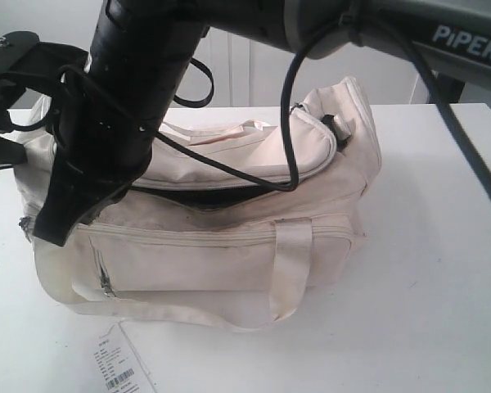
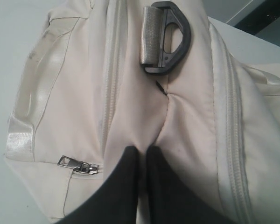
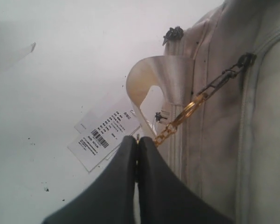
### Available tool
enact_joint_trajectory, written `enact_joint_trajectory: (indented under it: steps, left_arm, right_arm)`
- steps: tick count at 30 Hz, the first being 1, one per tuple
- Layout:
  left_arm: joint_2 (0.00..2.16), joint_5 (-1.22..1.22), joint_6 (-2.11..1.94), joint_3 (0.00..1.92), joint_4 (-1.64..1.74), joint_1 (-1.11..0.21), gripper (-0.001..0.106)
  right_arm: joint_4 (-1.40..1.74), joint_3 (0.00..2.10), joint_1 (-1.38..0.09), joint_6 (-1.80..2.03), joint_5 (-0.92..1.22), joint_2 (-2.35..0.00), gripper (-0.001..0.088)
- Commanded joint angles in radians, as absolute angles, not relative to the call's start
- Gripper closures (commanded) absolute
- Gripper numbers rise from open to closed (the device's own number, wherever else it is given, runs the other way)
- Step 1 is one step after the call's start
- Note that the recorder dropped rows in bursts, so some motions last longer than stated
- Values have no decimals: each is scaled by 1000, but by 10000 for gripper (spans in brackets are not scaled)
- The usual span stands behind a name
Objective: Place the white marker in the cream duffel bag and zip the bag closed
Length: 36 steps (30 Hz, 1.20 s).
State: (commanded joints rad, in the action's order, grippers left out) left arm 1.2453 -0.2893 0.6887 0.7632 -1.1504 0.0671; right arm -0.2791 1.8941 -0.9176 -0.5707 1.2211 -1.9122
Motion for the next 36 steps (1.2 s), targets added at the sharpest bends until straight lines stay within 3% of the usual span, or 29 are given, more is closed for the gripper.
enact_joint_trajectory:
  steps: [36]
  left_arm:
    - [1245,-284,689,763,-1150,67,1053]
  right_arm:
    - [-170,1894,-916,-519,1221,-1912,868]
